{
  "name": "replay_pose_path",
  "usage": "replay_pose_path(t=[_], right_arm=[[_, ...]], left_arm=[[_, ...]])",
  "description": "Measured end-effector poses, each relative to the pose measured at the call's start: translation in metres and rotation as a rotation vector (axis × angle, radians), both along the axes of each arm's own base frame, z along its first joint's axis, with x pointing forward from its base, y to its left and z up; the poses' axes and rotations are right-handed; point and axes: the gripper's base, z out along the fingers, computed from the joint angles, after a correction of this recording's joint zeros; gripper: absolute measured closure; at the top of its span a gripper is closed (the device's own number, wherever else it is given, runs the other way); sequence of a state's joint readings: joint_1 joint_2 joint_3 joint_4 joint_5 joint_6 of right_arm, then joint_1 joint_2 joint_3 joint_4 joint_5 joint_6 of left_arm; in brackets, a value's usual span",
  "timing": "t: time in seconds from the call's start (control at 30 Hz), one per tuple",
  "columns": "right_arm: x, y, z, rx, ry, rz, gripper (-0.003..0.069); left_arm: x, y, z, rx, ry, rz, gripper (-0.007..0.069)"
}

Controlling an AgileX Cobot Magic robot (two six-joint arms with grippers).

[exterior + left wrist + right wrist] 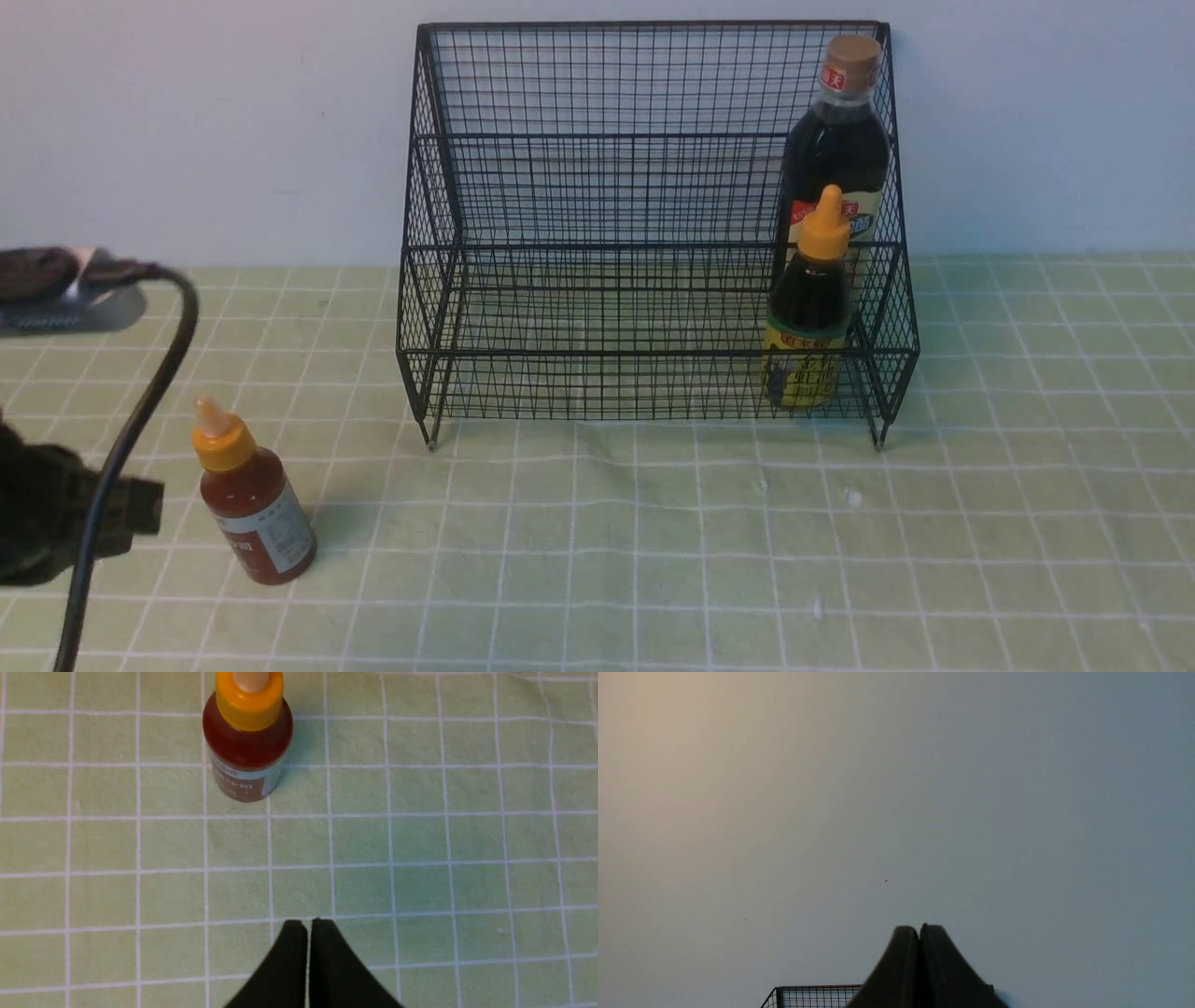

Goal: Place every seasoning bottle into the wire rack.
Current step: Use the left arm to grab the condiment bottle closest to it

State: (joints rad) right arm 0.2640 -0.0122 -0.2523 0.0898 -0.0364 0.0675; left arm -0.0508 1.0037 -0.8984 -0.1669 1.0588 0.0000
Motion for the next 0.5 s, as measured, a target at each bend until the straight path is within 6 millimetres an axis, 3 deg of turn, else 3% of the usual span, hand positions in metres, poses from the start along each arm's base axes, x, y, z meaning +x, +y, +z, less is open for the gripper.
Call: replay_pose_path(t=[0.2, 0.3, 0.4, 0.5], right_arm=[[0.000, 0.000, 0.000, 0.000, 0.001, 0.000, 0.0673], [0.000, 0.000, 0.000, -0.001, 0.002, 0.000, 0.0673], [0.000, 0.000, 0.000, -0.001, 0.002, 0.000, 0.0673], [0.000, 0.000, 0.000, -0.001, 0.002, 0.000, 0.0673]], left_arm=[[0.049, 0.000, -0.001, 0.081, 0.063, -0.082, 0.0623], [0.064, 0.003, -0.005, 0.132, 0.061, -0.101, 0.0578], [0.076, 0.005, -0.012, 0.165, 0.053, -0.102, 0.0489], [0.084, 0.005, -0.019, 0.171, 0.055, -0.102, 0.0340]])
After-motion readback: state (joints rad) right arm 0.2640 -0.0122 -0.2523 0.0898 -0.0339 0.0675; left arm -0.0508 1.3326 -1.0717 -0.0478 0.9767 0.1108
